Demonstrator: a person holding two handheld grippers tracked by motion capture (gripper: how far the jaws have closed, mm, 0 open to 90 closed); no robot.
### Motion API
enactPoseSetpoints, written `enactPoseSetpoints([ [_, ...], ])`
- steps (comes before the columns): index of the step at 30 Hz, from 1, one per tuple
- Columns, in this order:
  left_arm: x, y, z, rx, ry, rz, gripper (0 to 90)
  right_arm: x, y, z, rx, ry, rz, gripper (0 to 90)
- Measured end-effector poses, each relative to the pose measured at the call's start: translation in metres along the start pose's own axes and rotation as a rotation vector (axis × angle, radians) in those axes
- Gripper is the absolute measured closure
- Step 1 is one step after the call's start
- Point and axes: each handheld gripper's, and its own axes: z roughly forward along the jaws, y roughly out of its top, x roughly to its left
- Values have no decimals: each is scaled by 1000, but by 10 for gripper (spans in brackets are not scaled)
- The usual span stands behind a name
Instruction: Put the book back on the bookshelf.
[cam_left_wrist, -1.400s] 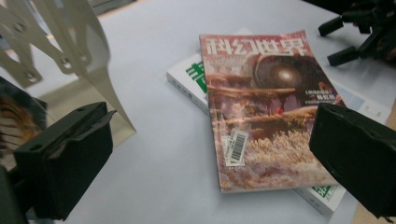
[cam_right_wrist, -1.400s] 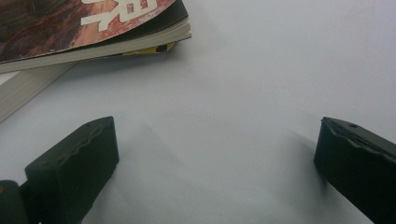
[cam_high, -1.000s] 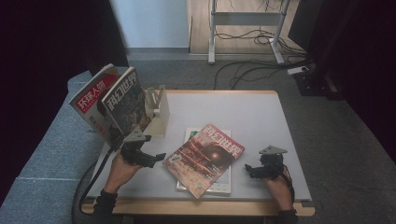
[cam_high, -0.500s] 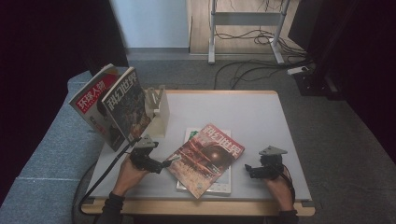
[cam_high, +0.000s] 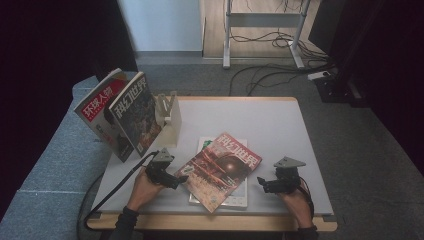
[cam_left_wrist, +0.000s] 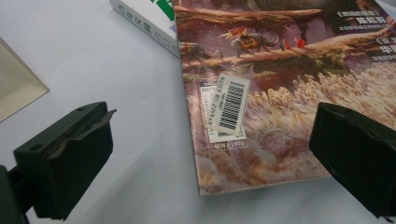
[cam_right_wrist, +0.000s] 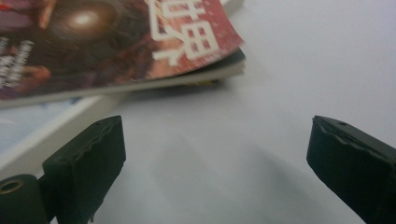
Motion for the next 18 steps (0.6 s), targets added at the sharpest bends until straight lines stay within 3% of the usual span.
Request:
enactPoseSetpoints([
  [18,-5,-3,10,22,-70,7,60,31,23,17,-12,125,-37,0],
])
